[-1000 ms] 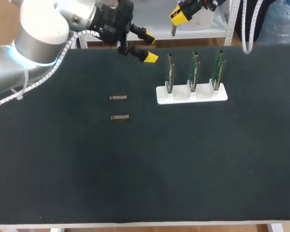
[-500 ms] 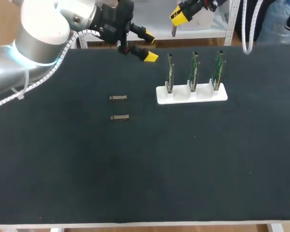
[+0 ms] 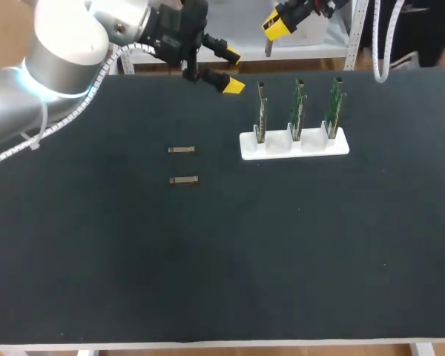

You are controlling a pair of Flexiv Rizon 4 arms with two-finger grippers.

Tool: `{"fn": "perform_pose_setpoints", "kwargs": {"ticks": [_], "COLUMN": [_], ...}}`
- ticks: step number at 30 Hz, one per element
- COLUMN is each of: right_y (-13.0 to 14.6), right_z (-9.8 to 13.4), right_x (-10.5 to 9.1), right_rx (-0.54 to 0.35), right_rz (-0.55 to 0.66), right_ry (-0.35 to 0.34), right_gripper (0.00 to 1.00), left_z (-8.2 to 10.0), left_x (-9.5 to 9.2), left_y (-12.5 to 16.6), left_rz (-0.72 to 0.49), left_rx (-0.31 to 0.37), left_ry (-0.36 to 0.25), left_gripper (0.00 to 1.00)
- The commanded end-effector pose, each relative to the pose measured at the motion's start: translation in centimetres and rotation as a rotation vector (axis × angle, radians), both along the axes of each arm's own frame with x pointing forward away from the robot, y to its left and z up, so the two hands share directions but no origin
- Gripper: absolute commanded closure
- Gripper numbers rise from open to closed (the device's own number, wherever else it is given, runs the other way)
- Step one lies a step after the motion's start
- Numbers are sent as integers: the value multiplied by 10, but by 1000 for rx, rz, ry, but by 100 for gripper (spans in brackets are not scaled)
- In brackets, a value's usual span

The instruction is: Pick up the optical module with the left hand, and insert it into the network port with the right hand.

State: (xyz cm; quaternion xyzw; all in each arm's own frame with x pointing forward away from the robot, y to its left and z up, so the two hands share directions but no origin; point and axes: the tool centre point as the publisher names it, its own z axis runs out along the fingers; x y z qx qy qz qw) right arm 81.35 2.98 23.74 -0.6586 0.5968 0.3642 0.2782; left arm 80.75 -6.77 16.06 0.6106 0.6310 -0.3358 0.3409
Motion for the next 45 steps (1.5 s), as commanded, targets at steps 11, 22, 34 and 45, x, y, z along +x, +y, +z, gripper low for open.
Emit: {"fn": "perform_pose_setpoints", "kwargs": {"ticks": [11, 22, 34, 45], "right_y": [1, 6, 10, 14], "right_z": [-11, -26, -42, -49], "right_x": [2, -7, -8, -6], "right_rx": [-26, -58, -85, -105], "right_rz": [440, 464, 442, 386], "right_ry": [334, 332, 302, 255], "right_gripper": [100, 100, 100, 100], "left_z": [0, 0, 0, 0], "left_x": [4, 4, 4, 4], "left_y": [-1, -1, -1, -1], "left_rz": [-7, -7, -7, -7], "left_rx": [4, 4, 4, 4], "left_ry": [4, 4, 4, 4], "left_gripper": [0, 0, 0, 0]}}
